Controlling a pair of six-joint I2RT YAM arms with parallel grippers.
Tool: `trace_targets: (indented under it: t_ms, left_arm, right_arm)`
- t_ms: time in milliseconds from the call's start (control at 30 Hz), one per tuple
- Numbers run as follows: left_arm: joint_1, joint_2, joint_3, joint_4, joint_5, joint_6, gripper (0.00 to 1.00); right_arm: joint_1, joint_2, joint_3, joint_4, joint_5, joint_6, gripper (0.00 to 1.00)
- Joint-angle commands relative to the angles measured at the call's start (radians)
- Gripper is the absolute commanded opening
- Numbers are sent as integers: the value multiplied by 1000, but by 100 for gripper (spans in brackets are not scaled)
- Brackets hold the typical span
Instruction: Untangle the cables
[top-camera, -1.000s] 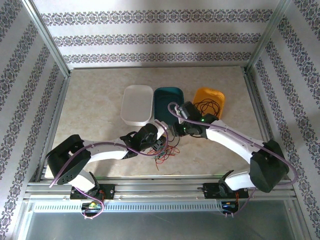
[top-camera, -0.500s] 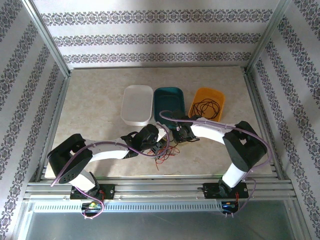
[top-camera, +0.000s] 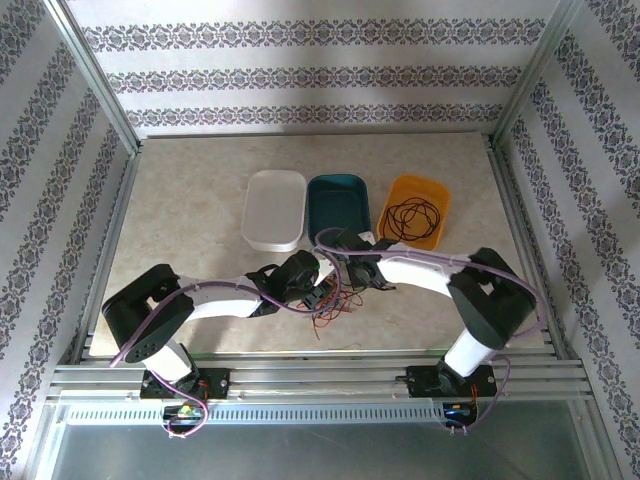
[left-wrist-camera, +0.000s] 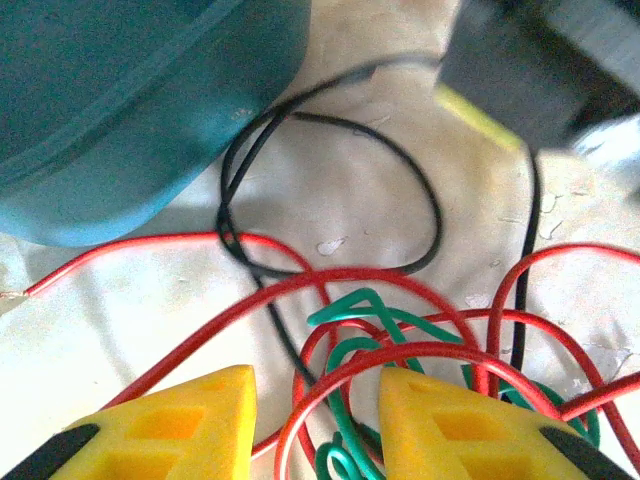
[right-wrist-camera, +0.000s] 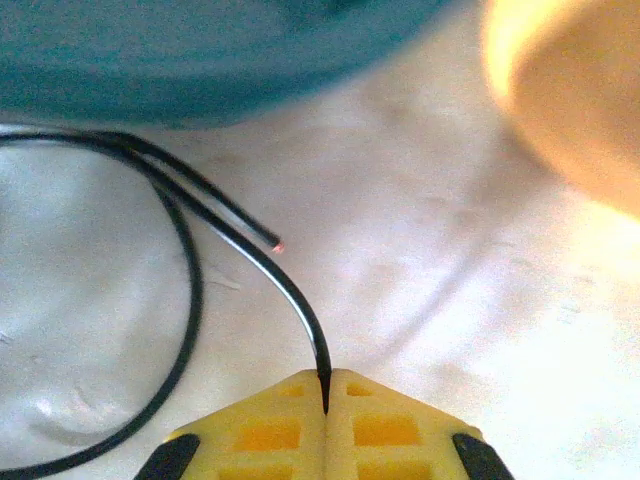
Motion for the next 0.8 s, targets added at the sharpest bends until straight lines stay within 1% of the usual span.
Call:
trace_targets:
  t_ms: [0, 200, 267, 367, 600, 767]
  left_arm:
    - [-21, 17, 1, 10, -1, -11, 37]
    - [-21, 37, 1, 20, 1, -15, 37]
    - [-21, 47, 2, 25, 4, -17, 37]
    - [-21, 58, 2, 27, 7, -15, 37]
    - [-22, 82, -1, 31, 10, -16, 36]
    - [-21, 85, -3, 31, 18, -12, 36]
  right_arm:
    - [-11, -158, -3, -46, 210, 75, 0]
    - [-11, -407, 39, -39, 376, 62, 0]
    - [-14, -475, 66, -29, 441, 31, 0]
    - [-17, -557, 106, 2, 502, -29, 0]
    - [-37, -669, 177, 49, 595, -120, 0]
    - [-69, -725, 199, 104, 568, -172, 0]
